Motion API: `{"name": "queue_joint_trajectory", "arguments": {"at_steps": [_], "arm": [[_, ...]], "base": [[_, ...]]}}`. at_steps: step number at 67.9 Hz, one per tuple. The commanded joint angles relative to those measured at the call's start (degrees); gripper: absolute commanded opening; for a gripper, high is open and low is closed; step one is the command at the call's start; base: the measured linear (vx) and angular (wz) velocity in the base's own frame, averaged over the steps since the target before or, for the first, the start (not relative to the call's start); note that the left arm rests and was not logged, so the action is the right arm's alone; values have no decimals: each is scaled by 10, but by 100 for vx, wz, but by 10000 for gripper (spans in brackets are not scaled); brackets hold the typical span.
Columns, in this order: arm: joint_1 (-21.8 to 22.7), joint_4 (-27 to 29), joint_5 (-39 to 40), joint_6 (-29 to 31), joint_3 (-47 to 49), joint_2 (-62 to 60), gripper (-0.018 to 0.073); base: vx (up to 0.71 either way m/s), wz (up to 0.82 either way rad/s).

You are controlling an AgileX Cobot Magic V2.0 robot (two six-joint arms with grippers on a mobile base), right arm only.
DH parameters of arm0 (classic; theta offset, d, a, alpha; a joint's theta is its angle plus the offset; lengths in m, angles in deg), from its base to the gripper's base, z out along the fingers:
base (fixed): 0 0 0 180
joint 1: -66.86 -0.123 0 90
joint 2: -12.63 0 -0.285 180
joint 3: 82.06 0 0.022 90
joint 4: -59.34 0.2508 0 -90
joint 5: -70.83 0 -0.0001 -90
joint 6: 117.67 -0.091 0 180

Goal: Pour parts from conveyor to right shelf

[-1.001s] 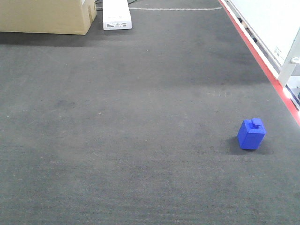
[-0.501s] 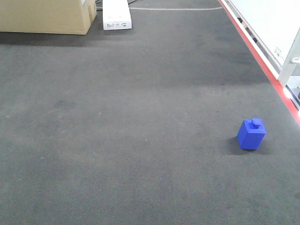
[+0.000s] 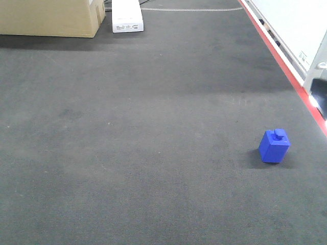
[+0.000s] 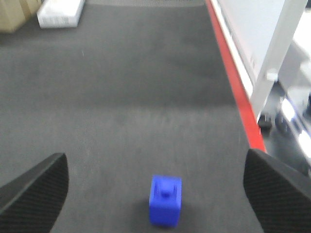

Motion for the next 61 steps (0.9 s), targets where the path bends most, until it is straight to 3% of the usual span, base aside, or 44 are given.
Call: {"name": "queue_joint_trajectory", "arguments": {"at_steps": [1, 20, 33, 45, 61], "arm": [[4, -9, -31, -13, 42, 20, 678], [4, -10, -265, -31, 194, 175, 671], [4, -10, -384, -27, 312, 305, 662], [5, -10, -447, -21, 392, 413, 657], [40, 29, -450, 12, 435, 495, 649]], "base": [[0, 0], [0, 0], [0, 0], [0, 0], [0, 0]]}}
